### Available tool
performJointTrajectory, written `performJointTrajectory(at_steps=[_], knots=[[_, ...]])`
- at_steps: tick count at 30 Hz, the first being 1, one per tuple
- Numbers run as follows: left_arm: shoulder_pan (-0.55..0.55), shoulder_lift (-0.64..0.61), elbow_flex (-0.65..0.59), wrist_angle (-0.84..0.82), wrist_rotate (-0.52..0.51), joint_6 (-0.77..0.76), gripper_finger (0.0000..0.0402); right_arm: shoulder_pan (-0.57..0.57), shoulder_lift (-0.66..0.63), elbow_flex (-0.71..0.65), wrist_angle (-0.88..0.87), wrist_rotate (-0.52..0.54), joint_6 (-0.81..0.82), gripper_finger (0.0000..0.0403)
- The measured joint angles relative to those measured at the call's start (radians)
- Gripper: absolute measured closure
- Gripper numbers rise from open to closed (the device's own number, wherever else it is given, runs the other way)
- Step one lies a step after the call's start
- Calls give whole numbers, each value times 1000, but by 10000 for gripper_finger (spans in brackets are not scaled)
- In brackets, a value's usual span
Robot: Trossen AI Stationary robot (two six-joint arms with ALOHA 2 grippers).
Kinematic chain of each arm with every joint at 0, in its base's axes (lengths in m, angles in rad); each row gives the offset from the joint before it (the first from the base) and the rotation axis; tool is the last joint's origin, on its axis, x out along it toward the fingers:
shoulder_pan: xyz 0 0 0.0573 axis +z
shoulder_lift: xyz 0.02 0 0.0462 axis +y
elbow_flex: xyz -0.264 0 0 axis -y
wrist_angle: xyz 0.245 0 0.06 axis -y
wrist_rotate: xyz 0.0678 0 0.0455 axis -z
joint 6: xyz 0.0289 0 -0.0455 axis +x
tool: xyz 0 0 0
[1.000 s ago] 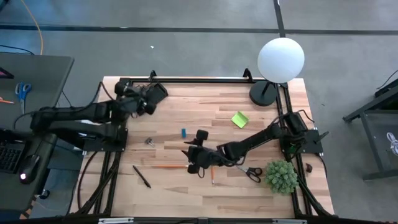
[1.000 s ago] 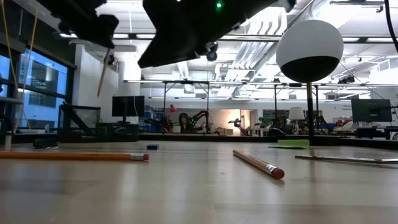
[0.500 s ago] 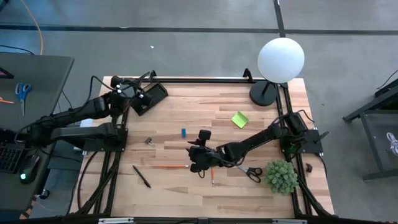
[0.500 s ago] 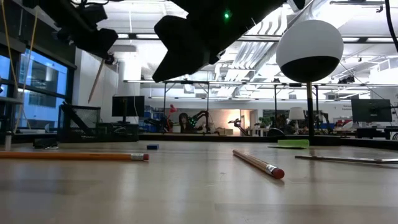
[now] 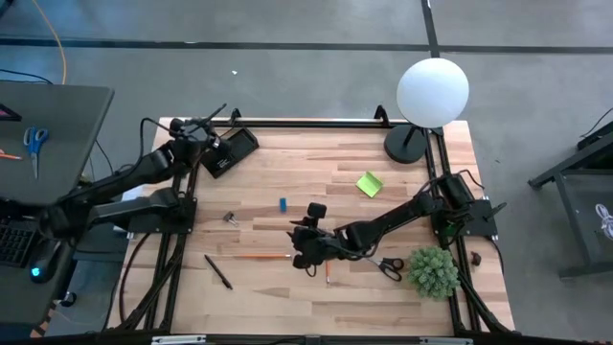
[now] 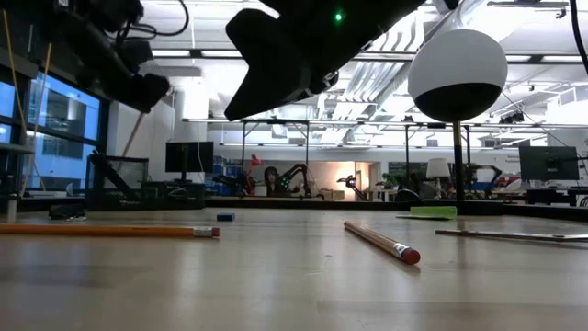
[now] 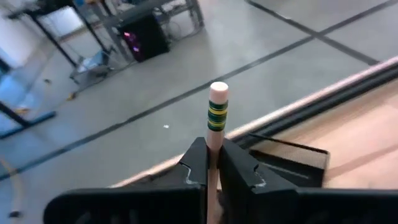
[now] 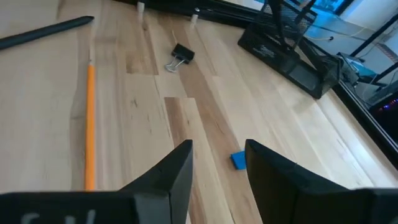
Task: Pick and place office supplies into organizer
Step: Put the brown pencil into the top left section of the desk organizer, then put the blue eraser into the bottom left section of the desk organizer
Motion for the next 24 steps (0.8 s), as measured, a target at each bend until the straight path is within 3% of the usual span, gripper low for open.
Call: performJointTrajectory(at_steps=[6, 17, 24], knots=[[53, -1, -36, 74, 50, -28, 386, 2, 0, 0, 0, 1, 11, 265], [57, -1, -36, 7, 90, -50, 250, -7, 0, 0, 0, 5, 11, 265], [57, -1, -36, -24, 120, -68, 210, -6, 0, 0, 0, 2, 11, 265]])
